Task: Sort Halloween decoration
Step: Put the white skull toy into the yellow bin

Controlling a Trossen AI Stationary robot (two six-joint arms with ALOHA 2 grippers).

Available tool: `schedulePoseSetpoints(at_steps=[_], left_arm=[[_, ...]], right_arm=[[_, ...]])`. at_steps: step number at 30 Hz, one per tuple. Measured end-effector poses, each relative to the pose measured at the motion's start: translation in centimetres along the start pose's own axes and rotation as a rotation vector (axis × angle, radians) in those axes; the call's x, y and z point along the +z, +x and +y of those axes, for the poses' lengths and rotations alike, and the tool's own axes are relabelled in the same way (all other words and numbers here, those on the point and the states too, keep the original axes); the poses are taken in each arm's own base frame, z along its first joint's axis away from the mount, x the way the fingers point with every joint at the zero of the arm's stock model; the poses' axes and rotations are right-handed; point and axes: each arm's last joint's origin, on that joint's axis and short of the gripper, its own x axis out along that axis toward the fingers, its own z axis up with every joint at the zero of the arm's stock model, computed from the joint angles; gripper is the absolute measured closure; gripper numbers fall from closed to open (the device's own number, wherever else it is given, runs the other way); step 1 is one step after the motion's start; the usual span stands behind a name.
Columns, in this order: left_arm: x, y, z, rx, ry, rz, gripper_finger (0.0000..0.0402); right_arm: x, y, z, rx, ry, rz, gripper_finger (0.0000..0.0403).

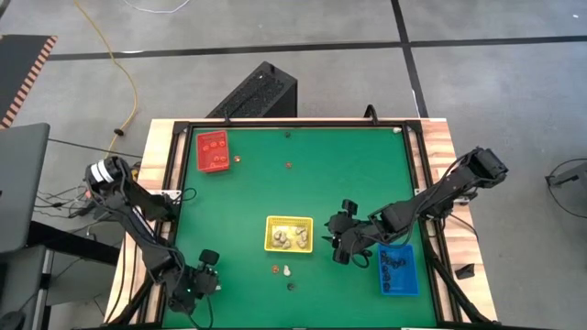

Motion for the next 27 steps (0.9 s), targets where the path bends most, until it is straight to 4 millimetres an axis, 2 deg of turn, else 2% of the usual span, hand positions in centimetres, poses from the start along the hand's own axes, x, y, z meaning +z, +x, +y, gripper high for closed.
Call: schedulePoseSetpoints(at_steps=[3,6,9,12,19,24,27], left_arm=[[1.5,-0.9,0.6,0.076,0.048,-0.147,0.0311],[3.0,-1.5,1.9,0.225,0.138,-0.274,0.0318],[5.2,-1.7,3.8,0.365,0.195,-0.376,0.0321],[7.0,-1.4,6.4,0.428,0.238,-0.398,0.0317],[10.7,-2.1,12.6,0.450,0.271,-0.526,0.0309],[11.6,-2.5,16.1,0.342,0.221,-0.589,0.0309],[11.8,-1.7,17.7,0.329,0.182,-0.605,0.0311]], right_arm=[[0.0,0.0,0.0,0.001,0.000,0.000,0.0191],[0.0,0.0,0.0,0.001,0.000,0.000,0.0191],[0.0,0.0,0.0,0.001,0.000,0.000,0.0191],[0.0,0.0,0.0,0.002,0.001,0.000,0.0191],[0.0,0.0,0.0,0.002,0.001,0.000,0.0191],[0.0,0.0,0.0,0.002,0.001,0.000,0.0191],[0.0,0.0,0.0,0.003,0.002,-0.002,0.0191]])
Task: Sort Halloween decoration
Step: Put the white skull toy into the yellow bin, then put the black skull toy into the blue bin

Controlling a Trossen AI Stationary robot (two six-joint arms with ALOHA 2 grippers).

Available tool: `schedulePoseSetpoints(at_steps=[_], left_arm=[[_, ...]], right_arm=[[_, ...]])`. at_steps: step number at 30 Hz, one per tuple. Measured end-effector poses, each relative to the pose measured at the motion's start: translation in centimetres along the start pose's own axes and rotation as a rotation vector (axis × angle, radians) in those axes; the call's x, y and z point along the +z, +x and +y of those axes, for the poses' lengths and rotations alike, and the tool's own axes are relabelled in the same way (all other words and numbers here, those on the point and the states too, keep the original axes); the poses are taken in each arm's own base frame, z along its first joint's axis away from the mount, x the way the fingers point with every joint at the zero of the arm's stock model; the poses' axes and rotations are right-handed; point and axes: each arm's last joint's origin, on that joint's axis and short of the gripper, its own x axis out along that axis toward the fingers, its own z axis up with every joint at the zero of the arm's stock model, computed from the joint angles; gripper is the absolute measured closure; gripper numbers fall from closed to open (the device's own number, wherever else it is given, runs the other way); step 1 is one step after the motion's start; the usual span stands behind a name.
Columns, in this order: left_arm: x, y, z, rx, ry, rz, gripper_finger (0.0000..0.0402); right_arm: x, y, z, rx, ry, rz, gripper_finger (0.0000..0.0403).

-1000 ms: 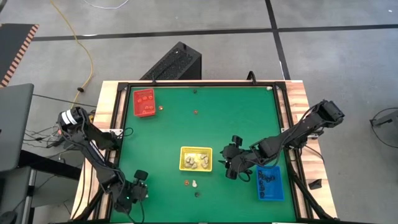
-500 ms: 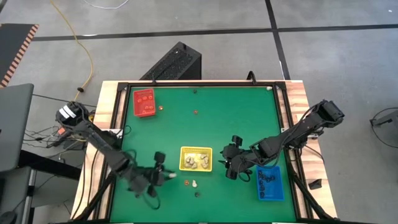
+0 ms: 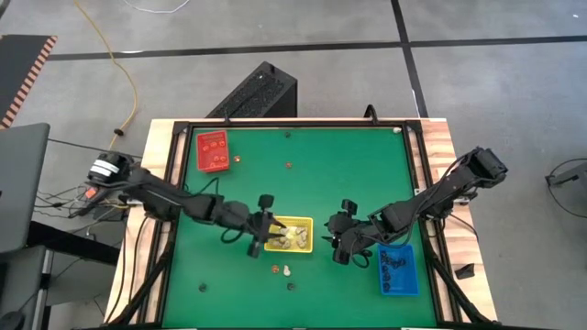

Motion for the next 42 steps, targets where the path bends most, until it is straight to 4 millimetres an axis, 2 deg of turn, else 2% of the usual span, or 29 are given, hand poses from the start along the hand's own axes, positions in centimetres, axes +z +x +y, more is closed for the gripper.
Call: schedulePoseSetpoints(at_steps=[7,17,19,21,24,26,30,35,39,42], left_arm=[[-2.4,2.7,0.8,0.048,-0.032,0.023,0.0305],[-2.7,2.9,0.8,0.073,-0.018,0.037,0.0243],[-2.2,2.3,0.7,0.078,0.000,0.047,0.0231],[-0.6,0.9,0.8,0.067,0.028,0.035,0.0222],[2.4,-2.1,0.7,0.037,0.033,0.019,0.0216],[3.6,-4.4,0.3,-0.019,-0.012,0.028,0.0216],[4.4,-8.3,-1.2,-0.218,-0.171,0.070,0.0218],[2.7,-10.7,-5.4,-0.409,-0.274,0.331,0.0219],[1.7,-10.9,-9.0,-0.353,-0.173,0.381,0.0219],[1.1,-10.1,-11.3,-0.299,-0.100,0.353,0.0219]], right_arm=[[0.1,0.0,0.1,0.009,0.014,-0.010,0.0191],[0.0,0.0,0.1,0.009,0.027,-0.008,0.0191],[0.0,0.0,0.1,0.009,0.044,-0.008,0.0191],[0.0,-0.1,0.2,0.010,0.054,-0.008,0.0191],[-0.1,-0.1,0.3,0.014,0.051,-0.007,0.0191],[-0.1,-0.2,0.5,0.020,0.048,-0.008,0.0191],[-0.1,-0.2,0.5,0.021,0.049,-0.010,0.0191],[0.0,-0.2,0.5,0.027,0.055,-0.021,0.0191],[0.2,-0.2,0.6,0.035,0.050,-0.035,0.0191],[0.3,-0.1,0.4,0.030,0.047,-0.039,0.0191]])
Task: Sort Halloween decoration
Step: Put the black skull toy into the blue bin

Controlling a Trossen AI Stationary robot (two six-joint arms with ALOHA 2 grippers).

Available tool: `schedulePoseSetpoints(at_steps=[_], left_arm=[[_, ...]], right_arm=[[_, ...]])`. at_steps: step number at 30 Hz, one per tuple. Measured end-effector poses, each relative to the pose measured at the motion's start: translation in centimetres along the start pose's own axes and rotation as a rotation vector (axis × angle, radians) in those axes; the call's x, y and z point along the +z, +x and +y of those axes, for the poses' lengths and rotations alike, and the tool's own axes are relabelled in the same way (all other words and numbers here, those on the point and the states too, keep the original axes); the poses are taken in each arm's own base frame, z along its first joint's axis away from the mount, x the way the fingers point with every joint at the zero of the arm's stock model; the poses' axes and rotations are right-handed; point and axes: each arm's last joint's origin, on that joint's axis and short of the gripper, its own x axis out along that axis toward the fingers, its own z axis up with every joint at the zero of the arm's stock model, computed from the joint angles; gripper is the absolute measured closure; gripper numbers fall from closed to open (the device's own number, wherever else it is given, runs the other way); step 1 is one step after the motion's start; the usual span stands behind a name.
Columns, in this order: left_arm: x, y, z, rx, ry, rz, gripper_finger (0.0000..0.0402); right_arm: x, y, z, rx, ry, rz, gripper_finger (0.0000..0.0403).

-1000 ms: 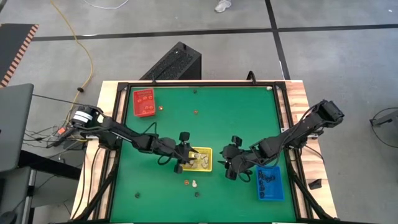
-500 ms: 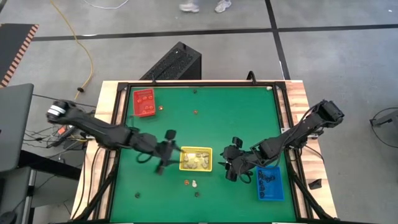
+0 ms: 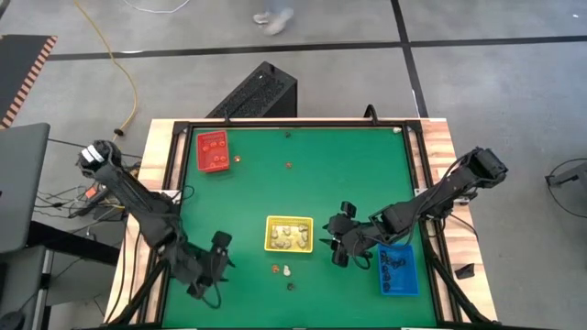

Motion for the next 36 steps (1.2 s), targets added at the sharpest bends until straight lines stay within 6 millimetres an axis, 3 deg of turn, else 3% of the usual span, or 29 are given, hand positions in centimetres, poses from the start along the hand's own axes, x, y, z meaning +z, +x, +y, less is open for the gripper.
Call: schedulePoseSetpoints(at_steps=[5,11,17,24,28,36], left_arm=[[-1.7,1.9,-2.2,-0.122,-0.086,0.143,0.0219],[-3.0,2.5,-4.1,-0.190,-0.197,0.249,0.0220],[-4.9,1.7,-5.9,-0.034,-0.206,0.235,0.0219],[-6.6,-0.2,-8.5,0.078,-0.205,0.075,0.0219],[-7.9,-0.6,-8.9,0.115,-0.238,0.001,0.0219],[-10.9,0.7,-7.9,0.024,-0.347,-0.017,0.0219]], right_arm=[[0.2,0.1,-0.2,-0.006,-0.003,-0.004,0.0191],[0.3,0.3,-0.5,-0.014,-0.014,-0.005,0.0191],[0.3,0.3,-0.5,-0.014,-0.018,-0.005,0.0191],[0.3,0.3,-0.5,-0.015,-0.033,-0.005,0.0191],[0.4,0.3,-0.6,-0.020,-0.038,-0.006,0.0191],[0.8,0.7,-1.4,-0.045,-0.018,-0.008,0.0191]])
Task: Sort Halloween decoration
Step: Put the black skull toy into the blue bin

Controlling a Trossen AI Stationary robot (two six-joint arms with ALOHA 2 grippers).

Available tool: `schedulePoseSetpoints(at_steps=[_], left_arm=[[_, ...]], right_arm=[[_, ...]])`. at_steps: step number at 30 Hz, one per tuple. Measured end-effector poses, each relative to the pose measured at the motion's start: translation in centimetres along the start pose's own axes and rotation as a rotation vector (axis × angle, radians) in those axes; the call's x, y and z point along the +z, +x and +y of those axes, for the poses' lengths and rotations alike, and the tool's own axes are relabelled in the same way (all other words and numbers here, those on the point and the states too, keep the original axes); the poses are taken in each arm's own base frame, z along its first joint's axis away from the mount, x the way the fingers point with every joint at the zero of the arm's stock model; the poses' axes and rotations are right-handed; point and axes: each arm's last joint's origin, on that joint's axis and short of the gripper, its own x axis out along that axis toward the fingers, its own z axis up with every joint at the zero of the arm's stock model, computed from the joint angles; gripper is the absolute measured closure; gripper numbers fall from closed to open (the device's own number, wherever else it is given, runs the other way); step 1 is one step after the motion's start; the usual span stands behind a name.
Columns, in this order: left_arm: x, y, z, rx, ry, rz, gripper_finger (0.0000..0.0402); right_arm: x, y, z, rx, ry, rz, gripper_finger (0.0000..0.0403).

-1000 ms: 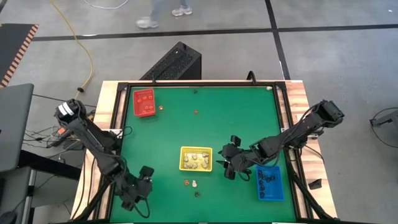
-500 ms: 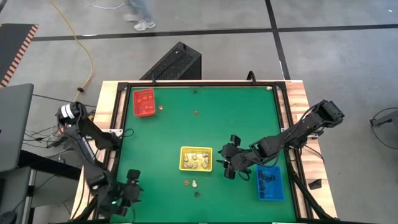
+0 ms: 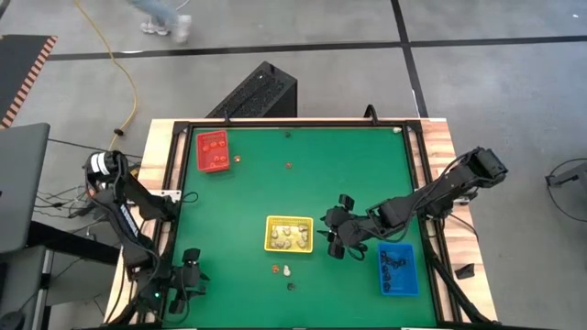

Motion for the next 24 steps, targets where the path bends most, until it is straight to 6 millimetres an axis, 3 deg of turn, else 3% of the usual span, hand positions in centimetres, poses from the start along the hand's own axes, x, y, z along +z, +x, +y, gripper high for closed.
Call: schedulePoseSetpoints(at_steps=[11,24], left_arm=[[-2.0,0.9,1.7,-0.008,0.047,0.106,0.0241],[-2.9,1.8,2.1,0.049,0.160,0.116,0.0281]], right_arm=[[0.1,0.1,-0.1,-0.004,0.004,-0.001,0.0191],[0.1,0.1,-0.1,-0.004,0.004,-0.001,0.0191]])
